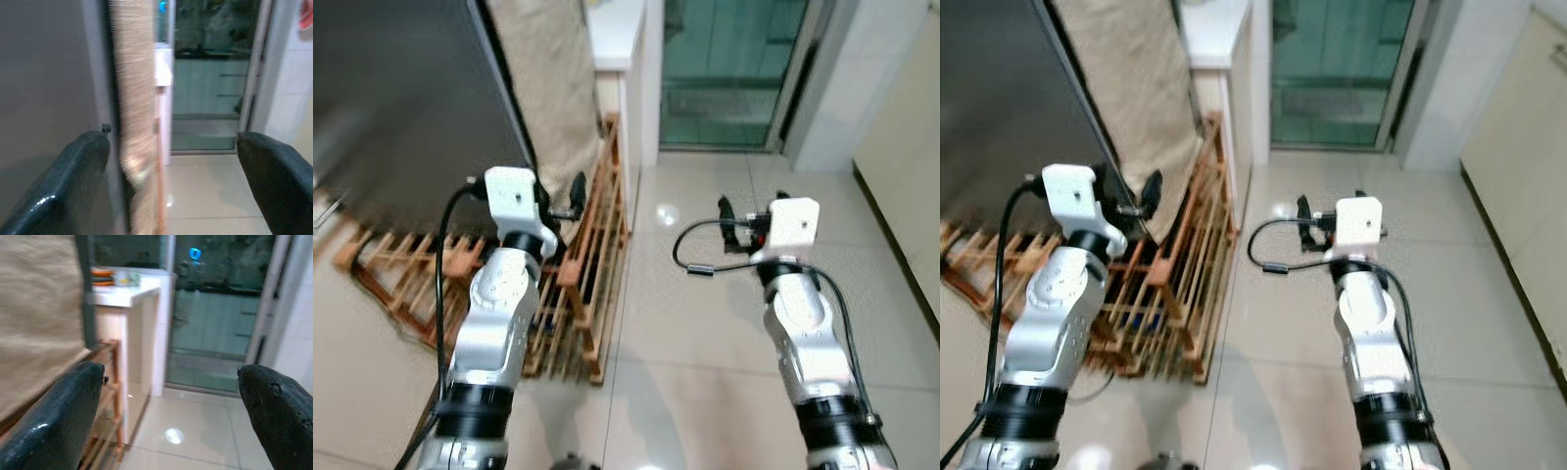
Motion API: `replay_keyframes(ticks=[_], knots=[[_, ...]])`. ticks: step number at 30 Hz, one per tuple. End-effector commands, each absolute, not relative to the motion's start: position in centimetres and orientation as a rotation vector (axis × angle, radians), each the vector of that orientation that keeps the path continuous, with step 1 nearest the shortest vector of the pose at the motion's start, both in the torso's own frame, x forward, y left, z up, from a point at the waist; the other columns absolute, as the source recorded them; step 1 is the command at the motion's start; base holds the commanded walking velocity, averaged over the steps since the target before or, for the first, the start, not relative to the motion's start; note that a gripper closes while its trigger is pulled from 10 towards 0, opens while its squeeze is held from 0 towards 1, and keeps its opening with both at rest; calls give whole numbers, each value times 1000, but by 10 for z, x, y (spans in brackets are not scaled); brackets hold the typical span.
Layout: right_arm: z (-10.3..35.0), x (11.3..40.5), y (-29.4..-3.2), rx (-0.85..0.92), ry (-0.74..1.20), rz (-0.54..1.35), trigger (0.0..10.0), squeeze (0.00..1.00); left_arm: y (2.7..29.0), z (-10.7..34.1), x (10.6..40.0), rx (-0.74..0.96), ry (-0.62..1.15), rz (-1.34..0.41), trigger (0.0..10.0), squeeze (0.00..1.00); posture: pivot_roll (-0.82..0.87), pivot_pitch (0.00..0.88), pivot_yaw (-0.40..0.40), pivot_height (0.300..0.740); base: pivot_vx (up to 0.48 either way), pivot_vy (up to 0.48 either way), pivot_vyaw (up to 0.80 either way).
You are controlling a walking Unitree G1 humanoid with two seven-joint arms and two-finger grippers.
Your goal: Restocking fridge
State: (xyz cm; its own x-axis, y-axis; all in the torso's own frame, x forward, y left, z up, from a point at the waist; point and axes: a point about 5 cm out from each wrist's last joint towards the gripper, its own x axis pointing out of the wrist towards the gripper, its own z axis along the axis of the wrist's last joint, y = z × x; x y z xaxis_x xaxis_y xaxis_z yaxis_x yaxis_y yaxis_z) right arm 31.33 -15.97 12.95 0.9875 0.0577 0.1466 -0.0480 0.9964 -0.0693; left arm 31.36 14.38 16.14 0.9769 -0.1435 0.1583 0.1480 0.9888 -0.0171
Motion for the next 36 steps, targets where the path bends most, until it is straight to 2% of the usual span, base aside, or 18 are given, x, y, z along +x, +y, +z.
replay_keyframes(ticks=[1, 8, 17, 20, 24, 25, 26, 27, 28, 32, 33, 36], knots=[[133, 314, -158, -63, -160, 66, 10000, 0, 146, 158, 314, -22, -146, -144, 10000, 0, -51, 0, 59, 740, 0, 0, 656], [129, 316, -158, -60, -130, 84, 10000, 0, 139, 154, 317, -16, -131, -170, 10000, 0, -49, 0, 50, 740, 0, 0, 583], [128, 317, -155, -65, -126, 78, 10000, 0, 130, 162, 320, -18, -174, -251, 10000, 0, -62, 0, 51, 740, 0, 0, 0], [138, 316, -163, -74, -181, 33, 10000, 0, 115, 173, 314, -40, -250, -347, 10000, 0, -60, 0, 51, 740, 373, -282, 0], [149, 315, -172, -87, -240, -27, 10000, 0, 111, 179, 308, -53, -291, -399, 10000, 0, -55, 0, 57, 740, 423, 0, 0], [155, 309, -177, -84, -266, -56, 10000, 0, 115, 183, 304, -66, -303, -398, 10000, 0, -53, 0, 58, 740, 0, 0, 0], [162, 289, -182, -109, -295, -84, 10000, 0, 131, 184, 292, -69, -305, -386, 10000, 0, -50, 0, 60, 740, 0, 0, 0], [162, 289, -182, -109, -295, -84, 10000, 0, 131, 184, 292, -69, -305, -386, 10000, 0, -50, 0, 60, 740, 0, 0, 0], [161, 276, -182, -128, -289, -73, 10000, 0, 140, 180, 285, -58, -291, -382, 10000, 0, -39, 0, 55, 740, 0, 0, 0], [139, 230, -185, -160, -181, -11, 10000, 0, 170, 145, 264, -80, -87, -304, 10000, 0, -37, 0, 44, 740, 0, 0, 0], [139, 230, -185, -160, -181, -11, 10000, 0, 170, 145, 264, -80, -87, -304, 10000, 0, -37, 0, 44, 740, 0, 0, 0], [132, 217, -195, -191, -160, -12, 10000, 0, 188, 111, 231, -84, 63, -158, 10000, 0, -33, 0, 28, 740, 0, 0, 0]])
